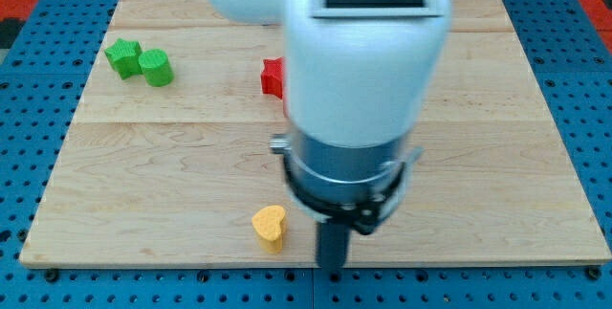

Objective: Place the yellow heart vertically to the red star

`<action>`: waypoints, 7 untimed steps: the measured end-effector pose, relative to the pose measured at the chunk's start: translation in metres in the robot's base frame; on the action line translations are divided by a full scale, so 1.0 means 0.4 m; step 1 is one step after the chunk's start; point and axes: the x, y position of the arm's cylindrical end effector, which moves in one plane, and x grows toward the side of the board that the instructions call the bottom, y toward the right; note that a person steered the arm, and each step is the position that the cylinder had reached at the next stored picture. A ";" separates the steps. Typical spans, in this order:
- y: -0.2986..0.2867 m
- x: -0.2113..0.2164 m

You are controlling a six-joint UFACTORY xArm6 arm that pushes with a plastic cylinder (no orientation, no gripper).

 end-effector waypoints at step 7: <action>0.085 -0.053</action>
